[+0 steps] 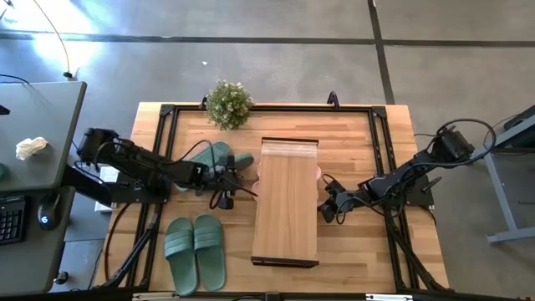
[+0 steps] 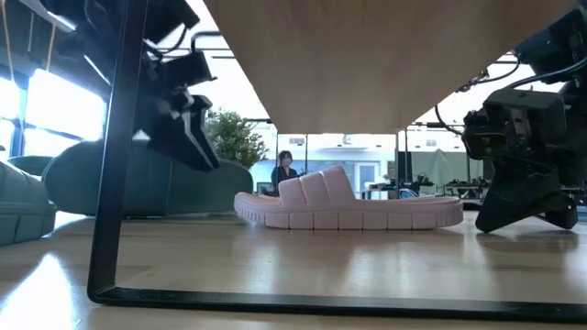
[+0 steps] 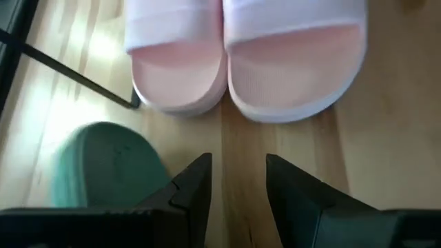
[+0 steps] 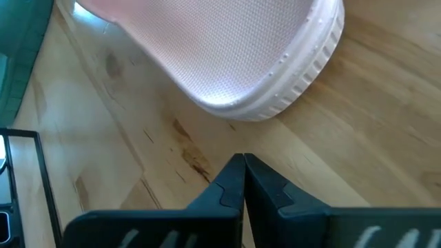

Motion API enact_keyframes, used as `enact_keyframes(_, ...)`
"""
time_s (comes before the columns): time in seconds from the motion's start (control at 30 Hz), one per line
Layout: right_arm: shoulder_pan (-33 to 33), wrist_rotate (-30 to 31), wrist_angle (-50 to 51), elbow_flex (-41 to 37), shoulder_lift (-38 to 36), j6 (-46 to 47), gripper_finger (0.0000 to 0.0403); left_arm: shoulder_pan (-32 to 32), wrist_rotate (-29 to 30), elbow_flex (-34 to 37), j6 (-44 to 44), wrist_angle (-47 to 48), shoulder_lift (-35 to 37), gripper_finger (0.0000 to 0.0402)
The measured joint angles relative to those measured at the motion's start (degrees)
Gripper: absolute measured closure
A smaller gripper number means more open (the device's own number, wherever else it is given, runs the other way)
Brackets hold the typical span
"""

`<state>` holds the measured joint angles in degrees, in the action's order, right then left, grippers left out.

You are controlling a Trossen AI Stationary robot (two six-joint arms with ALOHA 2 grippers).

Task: Pick and place slides into the shelf
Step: Put the top right green slide under the shelf

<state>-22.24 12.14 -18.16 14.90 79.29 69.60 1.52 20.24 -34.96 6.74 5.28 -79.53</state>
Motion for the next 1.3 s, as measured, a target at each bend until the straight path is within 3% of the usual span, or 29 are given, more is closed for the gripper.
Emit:
enact_keyframes(0.33,0.0,-0.9,0.4,0.0,0.0,-0.5,0.0403,0.0,-0.8,-0.7,-1.2,6.6,15.9,0.028)
enact_keyframes(0.5,0.0,-1.3,0.3,0.0,0.0,-0.4,0.0403,0.0,-3.2,-7.5,-12.2,25.8,20.7,0.028)
enact_keyframes(0.7,0.0,-2.7,0.0,0.0,0.0,-0.6,0.0403,0.1,-14.9,-12.5,-31.5,40.9,21.0,0.028)
enact_keyframes(0.83,0.0,-3.5,-0.1,0.0,0.0,-1.3,0.0403,0.0,-19.1,-9.8,-43.6,44.7,19.9,0.028)
enact_keyframes(1.0,0.0,-3.9,-0.1,0.0,0.0,-2.1,0.0403,0.0,-21.4,-5.1,-51.7,43.9,18.6,0.028)
enact_keyframes(1.17,0.0,-4.3,-0.1,0.0,0.0,-3.9,0.0403,0.0,-19.6,-3.3,-54.4,41.5,18.6,0.028)
enact_keyframes(1.3,0.0,-4.4,-0.1,0.0,0.0,-5.3,0.0403,0.0,-14.5,-2.6,-54.7,40.6,18.6,0.0279)
